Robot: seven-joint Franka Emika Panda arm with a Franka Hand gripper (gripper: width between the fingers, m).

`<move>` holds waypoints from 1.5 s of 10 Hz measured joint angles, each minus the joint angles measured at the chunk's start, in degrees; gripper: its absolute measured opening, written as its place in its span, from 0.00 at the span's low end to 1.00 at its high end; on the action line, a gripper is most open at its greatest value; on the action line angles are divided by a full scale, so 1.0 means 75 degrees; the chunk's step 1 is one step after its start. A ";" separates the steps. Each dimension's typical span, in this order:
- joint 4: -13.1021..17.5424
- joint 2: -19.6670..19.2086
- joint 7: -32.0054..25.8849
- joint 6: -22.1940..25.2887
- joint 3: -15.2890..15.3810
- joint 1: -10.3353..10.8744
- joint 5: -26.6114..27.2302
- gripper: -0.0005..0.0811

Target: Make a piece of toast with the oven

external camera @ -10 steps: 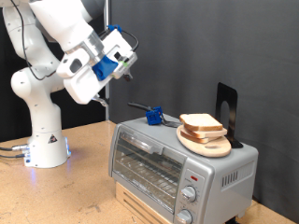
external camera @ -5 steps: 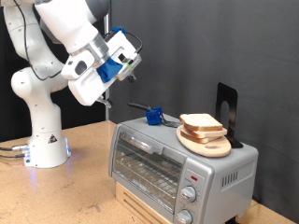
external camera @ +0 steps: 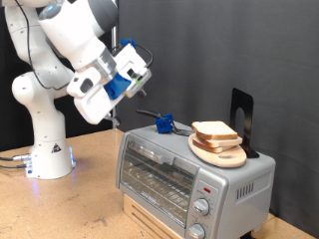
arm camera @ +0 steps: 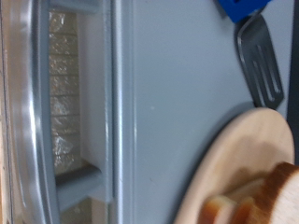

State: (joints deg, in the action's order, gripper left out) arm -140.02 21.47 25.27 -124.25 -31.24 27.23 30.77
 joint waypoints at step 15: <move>-0.0758 -0.1538 -0.1113 -0.1863 -0.0192 -0.0057 0.0602 0.99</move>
State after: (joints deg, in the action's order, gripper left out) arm -145.70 9.94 16.92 -138.22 -32.69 26.80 35.28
